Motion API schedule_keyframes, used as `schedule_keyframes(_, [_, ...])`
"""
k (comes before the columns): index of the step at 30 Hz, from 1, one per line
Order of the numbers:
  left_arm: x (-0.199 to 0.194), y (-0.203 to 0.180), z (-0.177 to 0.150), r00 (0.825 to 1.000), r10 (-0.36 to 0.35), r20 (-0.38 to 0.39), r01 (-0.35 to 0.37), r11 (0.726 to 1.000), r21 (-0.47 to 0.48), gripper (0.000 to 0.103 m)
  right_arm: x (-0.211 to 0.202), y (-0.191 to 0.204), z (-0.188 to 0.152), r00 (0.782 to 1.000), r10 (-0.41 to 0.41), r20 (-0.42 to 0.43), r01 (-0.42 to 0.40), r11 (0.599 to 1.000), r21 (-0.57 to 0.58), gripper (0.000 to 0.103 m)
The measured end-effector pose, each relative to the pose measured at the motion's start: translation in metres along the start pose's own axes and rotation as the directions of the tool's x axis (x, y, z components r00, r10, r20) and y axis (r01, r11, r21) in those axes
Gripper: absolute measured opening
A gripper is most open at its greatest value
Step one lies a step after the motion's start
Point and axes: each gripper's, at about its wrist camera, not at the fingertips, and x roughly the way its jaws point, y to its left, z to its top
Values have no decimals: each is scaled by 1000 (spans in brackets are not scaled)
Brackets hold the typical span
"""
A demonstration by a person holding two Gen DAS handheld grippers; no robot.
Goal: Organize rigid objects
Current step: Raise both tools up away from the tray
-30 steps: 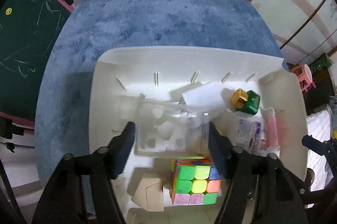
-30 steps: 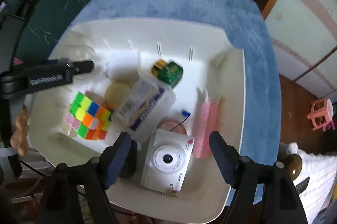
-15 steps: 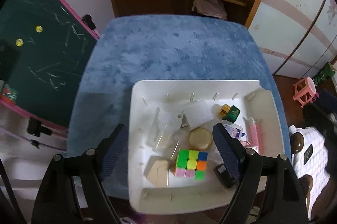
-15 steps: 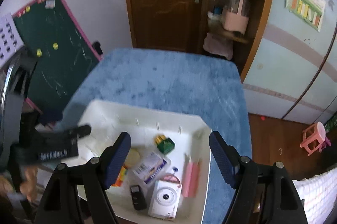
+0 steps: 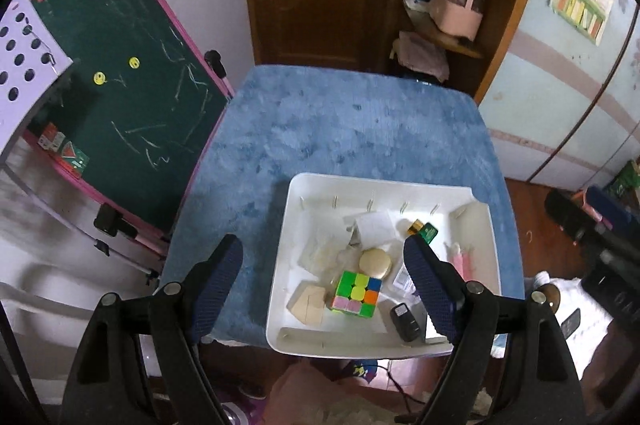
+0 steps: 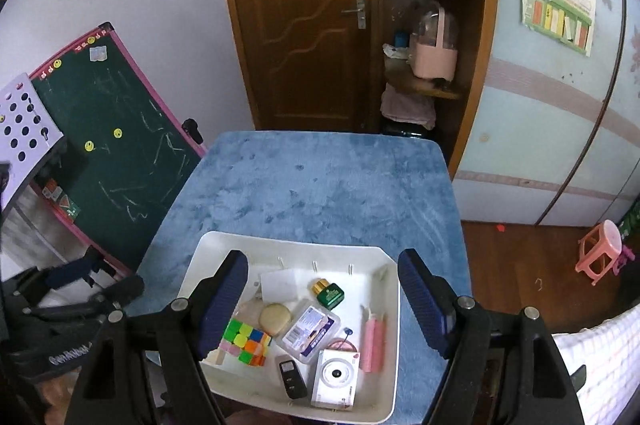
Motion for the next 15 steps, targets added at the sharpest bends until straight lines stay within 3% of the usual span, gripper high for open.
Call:
schedule_keyframes(7, [-11, 0, 13, 1000, 10, 18, -11, 1000, 1, 85, -5, 2, -2, 999, 19, -48, -18, 1000, 24, 79])
schedule_keyframes(15, [-18, 4, 26, 999, -8, 41, 7, 1000, 23, 85, -19, 2, 7, 1000, -16, -14, 17, 997, 82, 79])
